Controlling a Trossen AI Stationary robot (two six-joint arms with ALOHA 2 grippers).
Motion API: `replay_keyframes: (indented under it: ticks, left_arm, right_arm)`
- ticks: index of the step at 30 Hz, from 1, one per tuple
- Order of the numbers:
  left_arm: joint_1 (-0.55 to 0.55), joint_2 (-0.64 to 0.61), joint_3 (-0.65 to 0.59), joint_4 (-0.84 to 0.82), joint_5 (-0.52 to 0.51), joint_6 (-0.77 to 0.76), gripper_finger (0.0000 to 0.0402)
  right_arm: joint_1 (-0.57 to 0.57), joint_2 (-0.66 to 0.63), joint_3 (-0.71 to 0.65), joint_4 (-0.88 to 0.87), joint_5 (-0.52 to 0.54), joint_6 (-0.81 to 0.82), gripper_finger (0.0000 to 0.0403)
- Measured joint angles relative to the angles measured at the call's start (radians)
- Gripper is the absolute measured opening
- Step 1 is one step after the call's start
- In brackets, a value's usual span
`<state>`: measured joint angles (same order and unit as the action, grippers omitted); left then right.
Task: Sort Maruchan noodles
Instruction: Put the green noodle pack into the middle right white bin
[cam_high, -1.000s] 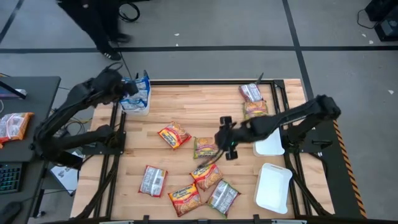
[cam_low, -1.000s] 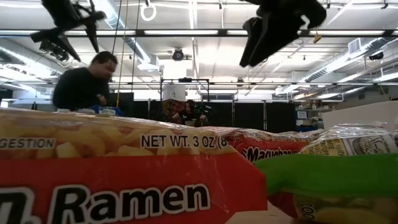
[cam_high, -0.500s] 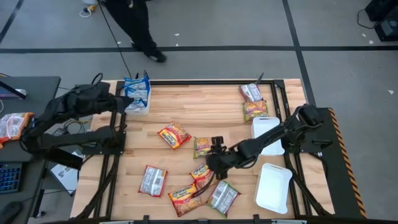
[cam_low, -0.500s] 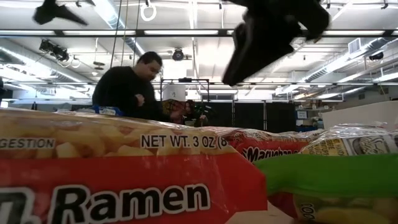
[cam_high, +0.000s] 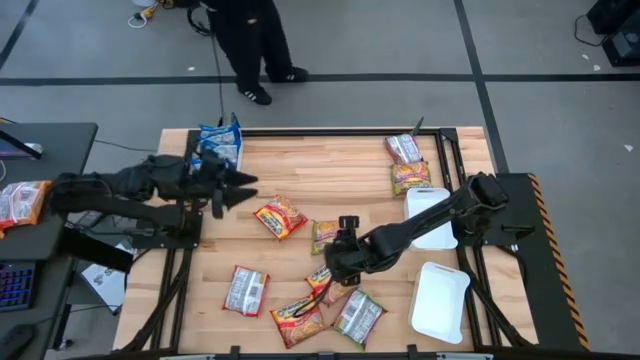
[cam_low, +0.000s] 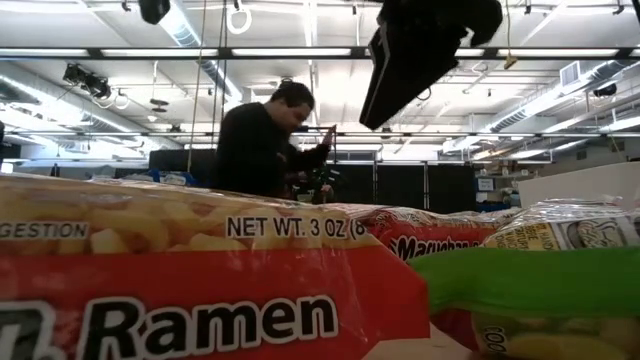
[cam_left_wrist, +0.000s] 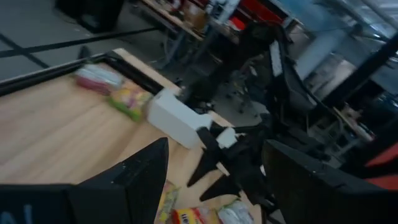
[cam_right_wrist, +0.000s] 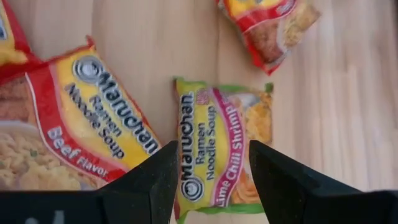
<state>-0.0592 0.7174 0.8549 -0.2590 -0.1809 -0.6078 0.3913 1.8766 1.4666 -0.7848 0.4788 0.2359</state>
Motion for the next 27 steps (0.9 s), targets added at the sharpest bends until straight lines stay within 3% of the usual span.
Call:
replay_keyframes:
  ticks: [7, 12, 16, 23, 27]
  left_arm:
    - [-0.096, 0.07, -0.012, 0.187, -0.026, 0.054, 0.0263]
    - [-0.104, 0.083, -0.012, 0.19, -0.02, 0.132, 0.0263]
    - [-0.13, 0.093, -0.012, 0.23, 0.002, 0.039, 0.0263]
    - [-0.177, 0.1, -0.011, 0.588, 0.002, 0.228, 0.0263]
    - [-0.192, 0.097, -0.011, 0.659, 0.002, 0.299, 0.0263]
  right_arm:
    - [0.011, -0.006, -0.024, 0.0, 0.018, -0.052, 0.0199]
    - [0.01, -0.005, -0.096, 0.079, -0.014, -0.053, 0.0199]
    - [0.009, -0.001, -0.17, 0.175, -0.028, -0.066, 0.0199]
    - [-0.05, 0.022, -0.269, 0.202, 0.0, -0.111, 0.0182]
    - [-0.077, 0.038, -0.277, 0.242, -0.032, -0.135, 0.016]
